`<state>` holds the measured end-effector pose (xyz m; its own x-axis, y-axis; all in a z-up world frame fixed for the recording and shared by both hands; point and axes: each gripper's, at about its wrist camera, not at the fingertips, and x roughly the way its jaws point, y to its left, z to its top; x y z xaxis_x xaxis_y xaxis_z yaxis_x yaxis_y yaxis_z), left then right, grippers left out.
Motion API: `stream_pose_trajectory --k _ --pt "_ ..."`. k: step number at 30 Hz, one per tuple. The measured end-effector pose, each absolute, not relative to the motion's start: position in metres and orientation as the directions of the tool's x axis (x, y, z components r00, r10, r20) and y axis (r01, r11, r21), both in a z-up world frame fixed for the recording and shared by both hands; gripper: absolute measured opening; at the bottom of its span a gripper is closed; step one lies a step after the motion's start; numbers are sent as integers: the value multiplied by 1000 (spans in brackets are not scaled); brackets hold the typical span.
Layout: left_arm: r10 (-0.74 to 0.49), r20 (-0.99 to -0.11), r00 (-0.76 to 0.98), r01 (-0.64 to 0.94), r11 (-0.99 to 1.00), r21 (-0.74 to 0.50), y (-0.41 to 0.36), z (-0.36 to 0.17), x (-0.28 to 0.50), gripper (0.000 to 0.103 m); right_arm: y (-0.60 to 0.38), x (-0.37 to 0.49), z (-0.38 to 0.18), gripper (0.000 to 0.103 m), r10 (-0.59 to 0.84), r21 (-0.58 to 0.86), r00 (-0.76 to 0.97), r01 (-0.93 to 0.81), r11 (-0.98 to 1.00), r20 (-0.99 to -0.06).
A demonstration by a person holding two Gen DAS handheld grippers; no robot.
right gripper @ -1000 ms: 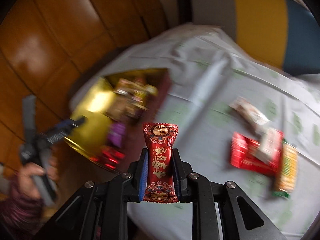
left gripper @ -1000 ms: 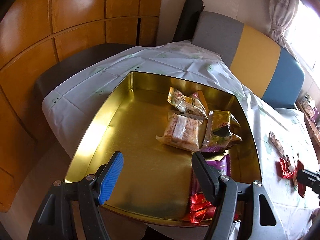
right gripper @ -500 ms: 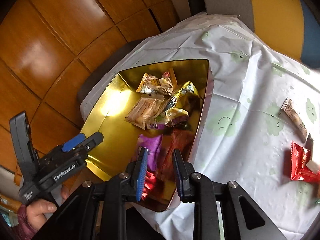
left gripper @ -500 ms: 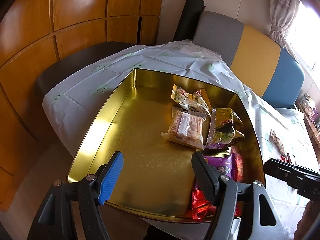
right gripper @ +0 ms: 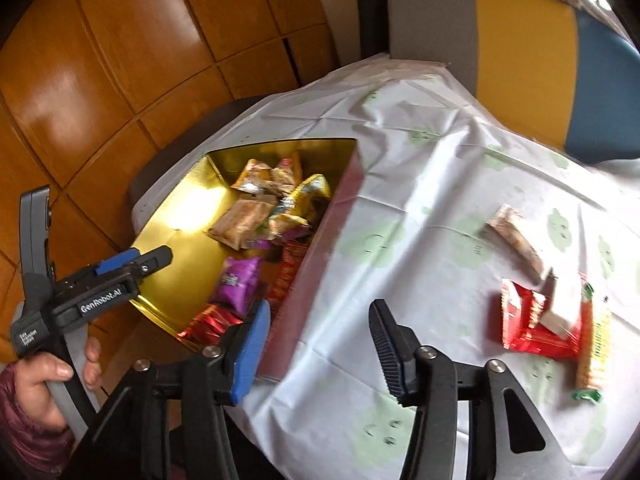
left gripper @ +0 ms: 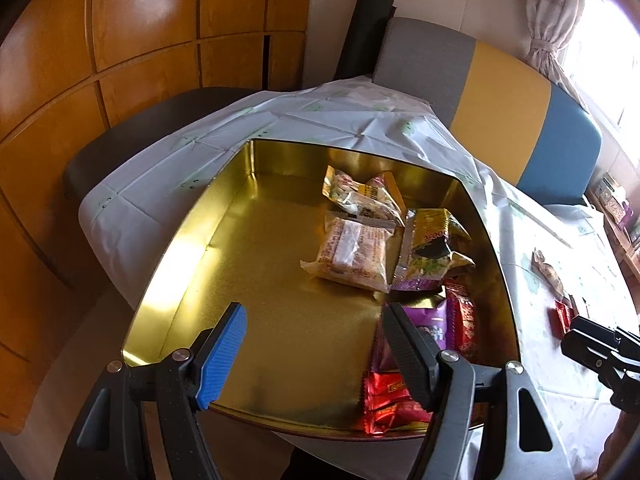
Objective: Organize snacks
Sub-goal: 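Carry the red candy into the gold tray and open the right gripper, then move both grippers from the tray back to the remaining snacks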
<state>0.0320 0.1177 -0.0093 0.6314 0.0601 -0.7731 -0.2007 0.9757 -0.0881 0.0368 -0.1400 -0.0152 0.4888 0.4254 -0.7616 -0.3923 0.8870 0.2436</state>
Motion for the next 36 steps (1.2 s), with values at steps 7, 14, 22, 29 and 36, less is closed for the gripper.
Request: stream_pose_trajectory --k 7,14,22,29,36 --pt "67 -777 625 -177 982 -58 107 -9 32 72 -180 37 -20 65 374 240 513 -310 920 -772" --pt "50 -780 624 -139 989 -48 96 -10 32 72 -219 40 -19 72 311 206 540 -246 947 -782" --pt "33 -780 625 -98 994 -36 82 -7 33 72 -274 45 -7 75 213 156 587 -148 977 -781" --pt "26 -778 628 -64 998 -18 68 -3 33 72 -324 55 -3 77 105 89 612 -57 994 -784" --pt "15 -778 628 -19 1000 5 48 2 36 72 -383 65 -18 80 -17 76 615 125 989 -788"
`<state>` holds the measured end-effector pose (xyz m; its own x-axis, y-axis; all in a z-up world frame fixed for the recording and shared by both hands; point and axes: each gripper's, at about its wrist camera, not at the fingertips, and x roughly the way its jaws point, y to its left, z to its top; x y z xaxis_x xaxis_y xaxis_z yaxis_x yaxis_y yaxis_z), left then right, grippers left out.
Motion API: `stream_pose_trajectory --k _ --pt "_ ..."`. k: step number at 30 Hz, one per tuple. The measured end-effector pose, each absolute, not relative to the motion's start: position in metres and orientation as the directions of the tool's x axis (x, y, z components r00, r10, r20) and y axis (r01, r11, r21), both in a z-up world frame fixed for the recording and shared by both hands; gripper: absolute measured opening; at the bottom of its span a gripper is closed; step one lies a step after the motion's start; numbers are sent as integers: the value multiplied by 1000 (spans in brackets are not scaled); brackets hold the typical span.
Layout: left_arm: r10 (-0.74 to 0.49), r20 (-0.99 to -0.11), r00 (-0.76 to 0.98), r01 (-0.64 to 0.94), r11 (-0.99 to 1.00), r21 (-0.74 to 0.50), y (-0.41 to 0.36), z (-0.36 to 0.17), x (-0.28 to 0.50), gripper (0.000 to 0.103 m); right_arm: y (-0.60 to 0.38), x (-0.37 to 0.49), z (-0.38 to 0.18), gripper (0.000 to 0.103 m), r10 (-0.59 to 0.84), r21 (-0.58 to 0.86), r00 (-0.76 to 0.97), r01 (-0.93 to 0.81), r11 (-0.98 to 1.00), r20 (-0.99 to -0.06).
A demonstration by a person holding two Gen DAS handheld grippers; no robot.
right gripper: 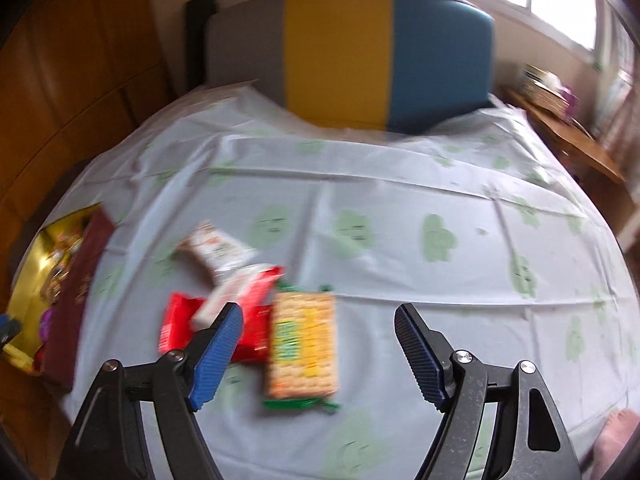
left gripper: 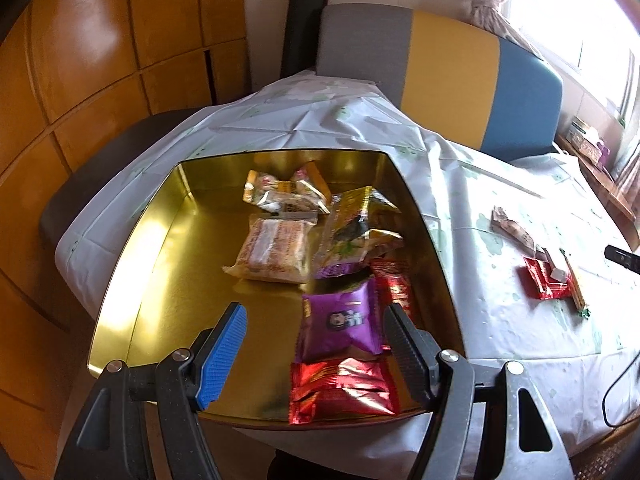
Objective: Organize snacks
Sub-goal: 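Move both grippers from the tray back to the remaining snacks, then grasp the white Rose Kiss wafer bar with the left gripper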
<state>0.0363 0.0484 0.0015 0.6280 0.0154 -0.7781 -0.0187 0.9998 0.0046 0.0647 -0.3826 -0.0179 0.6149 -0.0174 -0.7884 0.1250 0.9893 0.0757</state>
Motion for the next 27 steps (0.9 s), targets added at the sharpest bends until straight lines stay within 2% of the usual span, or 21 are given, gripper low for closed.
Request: stream_pose_trajectory --k 2,7,27 --pt "9 -778 628 -2 1000 10 42 3 38 72 -398 68 -24 80 -36 99 578 201 974 -815" --pt "-19 -777 630 50 999 17 21 8 41 72 -419 65 -22 81 -10 187 586 274 943 -810" --pt "-151 -795 587 292 956 34 -73 10 60 72 -419 63 -16 84 59 283 617 271 920 -785"
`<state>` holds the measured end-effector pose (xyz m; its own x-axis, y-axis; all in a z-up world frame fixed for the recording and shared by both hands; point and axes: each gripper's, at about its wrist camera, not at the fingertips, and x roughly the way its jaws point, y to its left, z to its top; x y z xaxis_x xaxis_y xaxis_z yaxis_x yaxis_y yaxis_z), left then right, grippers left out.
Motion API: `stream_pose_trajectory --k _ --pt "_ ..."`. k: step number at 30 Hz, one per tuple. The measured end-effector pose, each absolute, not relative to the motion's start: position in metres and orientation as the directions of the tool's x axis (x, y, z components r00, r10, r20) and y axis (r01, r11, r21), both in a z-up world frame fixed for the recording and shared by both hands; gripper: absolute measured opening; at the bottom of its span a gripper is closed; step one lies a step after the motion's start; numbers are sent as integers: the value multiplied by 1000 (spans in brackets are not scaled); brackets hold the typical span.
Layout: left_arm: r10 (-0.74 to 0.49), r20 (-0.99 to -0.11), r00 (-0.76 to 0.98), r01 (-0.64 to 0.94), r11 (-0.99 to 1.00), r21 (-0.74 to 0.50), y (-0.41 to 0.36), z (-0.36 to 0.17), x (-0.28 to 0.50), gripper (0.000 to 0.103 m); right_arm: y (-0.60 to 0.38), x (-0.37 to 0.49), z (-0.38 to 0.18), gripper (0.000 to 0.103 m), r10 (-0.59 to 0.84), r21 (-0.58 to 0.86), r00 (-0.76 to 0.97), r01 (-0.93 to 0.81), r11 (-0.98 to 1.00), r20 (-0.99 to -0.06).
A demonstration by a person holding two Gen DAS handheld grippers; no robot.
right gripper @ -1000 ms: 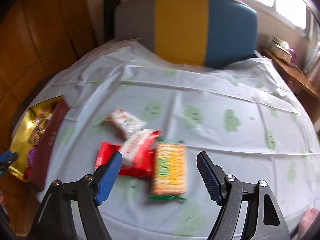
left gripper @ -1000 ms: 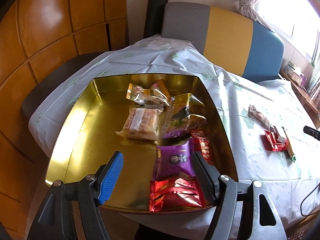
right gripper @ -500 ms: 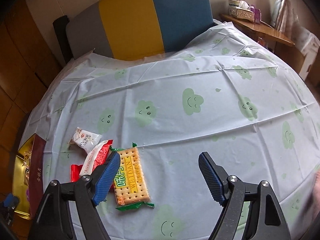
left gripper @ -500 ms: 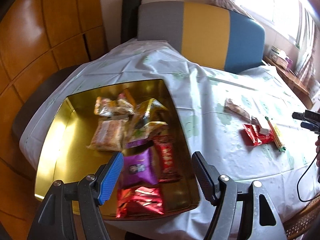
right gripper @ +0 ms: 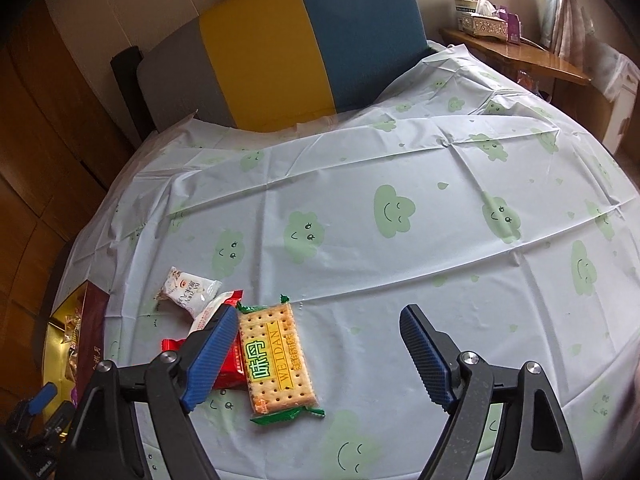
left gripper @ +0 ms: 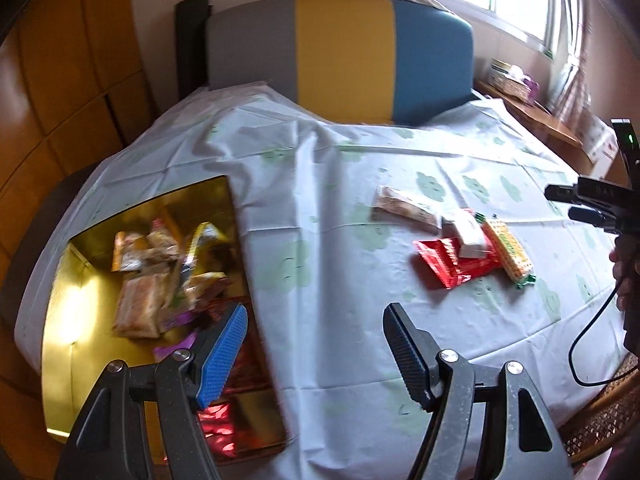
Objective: Organize snacks
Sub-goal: 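Grasp the white Rose Kiss wafer bar with the left gripper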
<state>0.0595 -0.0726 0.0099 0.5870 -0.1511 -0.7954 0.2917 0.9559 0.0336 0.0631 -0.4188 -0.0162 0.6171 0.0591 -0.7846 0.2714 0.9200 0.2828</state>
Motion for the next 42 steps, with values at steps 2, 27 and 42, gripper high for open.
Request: stream_pose_trajectory --k 2,27,42 --pt "-164 -801 575 314 949 32 -82 8 62 72 -419 63 -15 84 65 290 620 269 918 -782" --pt "-304 -869 391 509 858 -71 -186 -29 108 66 -419 64 -14 85 114 337 621 254 907 -776" --pt "-338 -902 270 514 842 -162 -258 -66 162 59 -426 64 -12 85 123 366 632 270 890 -765"
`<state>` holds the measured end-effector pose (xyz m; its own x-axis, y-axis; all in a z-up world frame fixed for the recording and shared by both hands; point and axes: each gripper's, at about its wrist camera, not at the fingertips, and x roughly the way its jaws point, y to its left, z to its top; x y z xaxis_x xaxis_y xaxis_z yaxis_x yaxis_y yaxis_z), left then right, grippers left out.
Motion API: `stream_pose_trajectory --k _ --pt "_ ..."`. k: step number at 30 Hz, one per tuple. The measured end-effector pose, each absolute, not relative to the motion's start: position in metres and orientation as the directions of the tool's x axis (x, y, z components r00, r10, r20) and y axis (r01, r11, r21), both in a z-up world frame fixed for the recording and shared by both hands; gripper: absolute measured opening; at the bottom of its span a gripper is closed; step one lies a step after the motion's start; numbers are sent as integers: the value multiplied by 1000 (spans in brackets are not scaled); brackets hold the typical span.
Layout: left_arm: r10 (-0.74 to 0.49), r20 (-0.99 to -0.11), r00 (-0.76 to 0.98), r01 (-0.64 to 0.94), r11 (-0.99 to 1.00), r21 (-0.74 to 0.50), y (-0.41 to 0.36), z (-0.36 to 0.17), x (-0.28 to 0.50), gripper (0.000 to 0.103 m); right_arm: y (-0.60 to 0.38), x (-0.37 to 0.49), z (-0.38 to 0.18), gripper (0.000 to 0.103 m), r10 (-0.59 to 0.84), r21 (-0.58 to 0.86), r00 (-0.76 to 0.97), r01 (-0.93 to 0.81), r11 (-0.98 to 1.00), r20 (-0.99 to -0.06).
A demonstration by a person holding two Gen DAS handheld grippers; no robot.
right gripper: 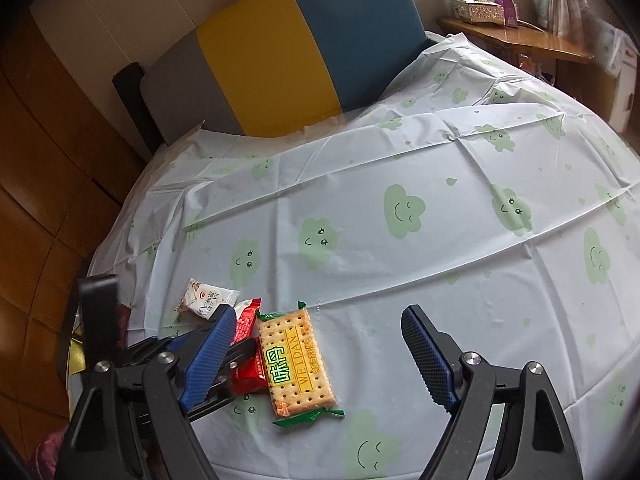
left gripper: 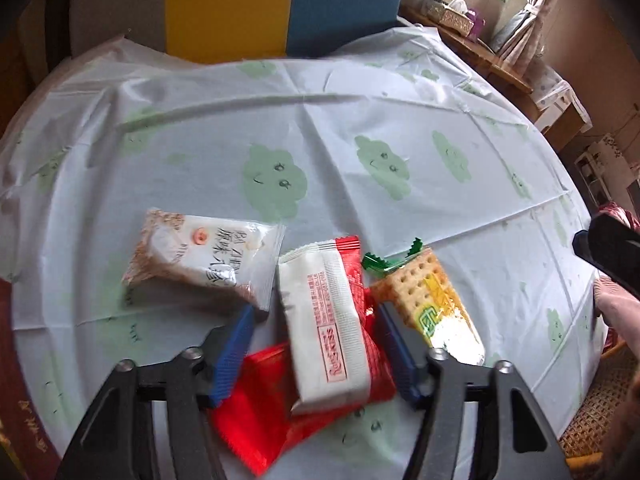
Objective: Organize snacks
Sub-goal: 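Grasp the white Rose Kiss wafer bar with the left gripper, then grasp the white BA ZHEN pastry bag with the right gripper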
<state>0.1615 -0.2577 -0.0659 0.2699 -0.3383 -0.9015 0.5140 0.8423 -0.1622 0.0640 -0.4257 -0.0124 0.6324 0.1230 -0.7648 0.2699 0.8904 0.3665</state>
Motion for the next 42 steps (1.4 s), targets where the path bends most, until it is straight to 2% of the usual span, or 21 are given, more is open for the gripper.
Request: stream_pose_trajectory --k 1,2,13,22,24,31,38,42 --pt "-351 -891 287 529 834 -158 -259 -65 160 40 -426 64 -12 85 119 363 633 272 891 -765" --pt "-374 -883 285 538 824 -175 -259 -63 159 35 -426 64 -13 85 117 361 631 274 891 -767" --pt "-361 -823 438 499 859 -111 -191 -23 118 34 -420 67 -23 85 111 323 587 270 907 -802" --pt "-259 -855 450 463 886 -25 -141 -51 65 34 -409 70 -28 85 123 301 570 230 926 -813" --pt "-238 -869 434 456 890 -16 -137 -65 58 34 -399 71 -29 85 139 289 563 186 939 -815" --pt "-255 -825 504 475 880 19 -135 -71 41 35 -348 75 -35 85 237 259 521 -31 965 -820" --pt "-318 -800 509 483 875 -41 -124 -71 41 35 -296 113 -35 85 279 173 493 -250 953 -824" --pt "-333 -789 516 478 876 -57 -122 -72 40 35 -273 147 -51 85 249 90 448 -346 934 -859"
